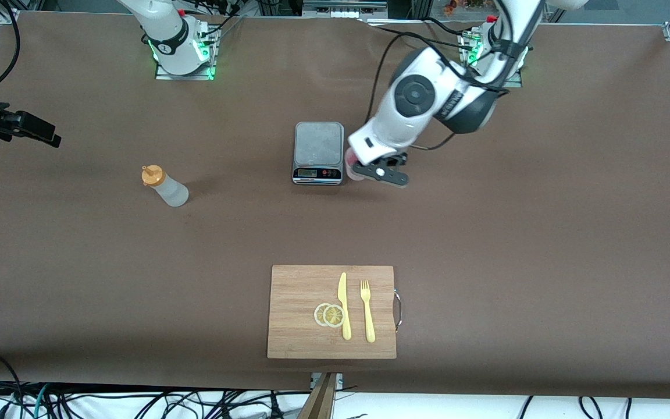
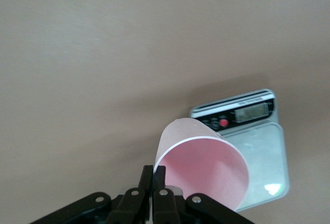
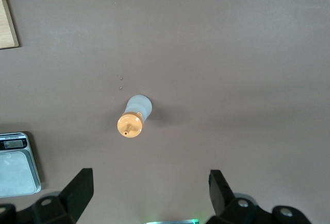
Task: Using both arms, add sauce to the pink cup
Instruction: 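Carry the pink cup with the left gripper onto the scale, then open the left gripper and withdraw it from the cup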
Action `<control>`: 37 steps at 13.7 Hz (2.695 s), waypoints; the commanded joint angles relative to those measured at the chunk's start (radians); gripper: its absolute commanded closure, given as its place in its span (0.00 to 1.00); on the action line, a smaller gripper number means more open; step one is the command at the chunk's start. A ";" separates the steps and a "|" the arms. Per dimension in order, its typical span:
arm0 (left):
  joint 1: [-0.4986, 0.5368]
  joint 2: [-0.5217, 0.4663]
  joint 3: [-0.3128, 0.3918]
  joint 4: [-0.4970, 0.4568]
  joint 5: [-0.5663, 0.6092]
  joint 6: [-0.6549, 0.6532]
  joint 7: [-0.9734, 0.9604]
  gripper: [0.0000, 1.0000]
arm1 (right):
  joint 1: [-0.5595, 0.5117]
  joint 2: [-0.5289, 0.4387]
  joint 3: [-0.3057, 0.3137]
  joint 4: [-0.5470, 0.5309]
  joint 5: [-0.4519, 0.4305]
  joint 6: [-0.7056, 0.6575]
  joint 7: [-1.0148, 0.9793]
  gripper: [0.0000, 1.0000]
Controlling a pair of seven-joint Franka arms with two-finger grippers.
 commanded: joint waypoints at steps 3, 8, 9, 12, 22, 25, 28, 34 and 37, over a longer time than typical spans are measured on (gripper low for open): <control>-0.109 0.081 0.019 0.035 -0.081 0.080 -0.035 1.00 | 0.000 0.001 -0.002 0.008 0.017 -0.012 -0.004 0.00; -0.163 0.103 0.019 0.032 -0.094 0.100 -0.039 1.00 | 0.000 0.001 -0.002 0.008 0.017 -0.014 -0.004 0.00; -0.174 0.108 0.019 0.031 -0.094 0.098 -0.039 1.00 | 0.000 0.001 -0.002 0.008 0.017 -0.014 -0.004 0.00; -0.185 0.114 0.019 0.023 -0.092 0.098 -0.038 1.00 | 0.000 0.001 -0.002 0.008 0.017 -0.012 -0.004 0.00; -0.133 0.071 0.061 0.174 -0.197 -0.174 -0.039 0.00 | -0.001 0.013 0.001 0.008 0.017 -0.009 -0.009 0.00; -0.065 -0.007 0.160 0.297 -0.174 -0.392 -0.035 0.00 | -0.001 0.054 0.002 0.008 0.017 -0.009 -0.166 0.00; 0.048 -0.122 0.199 0.299 -0.033 -0.446 -0.015 0.00 | -0.009 0.105 0.001 0.006 0.018 -0.011 -0.419 0.00; 0.442 -0.260 0.196 0.297 0.021 -0.601 0.155 0.00 | -0.133 0.247 -0.004 0.003 0.231 -0.011 -0.979 0.00; 0.547 -0.296 0.181 0.299 0.062 -0.678 0.184 0.00 | -0.202 0.317 -0.004 -0.030 0.377 -0.011 -1.241 0.00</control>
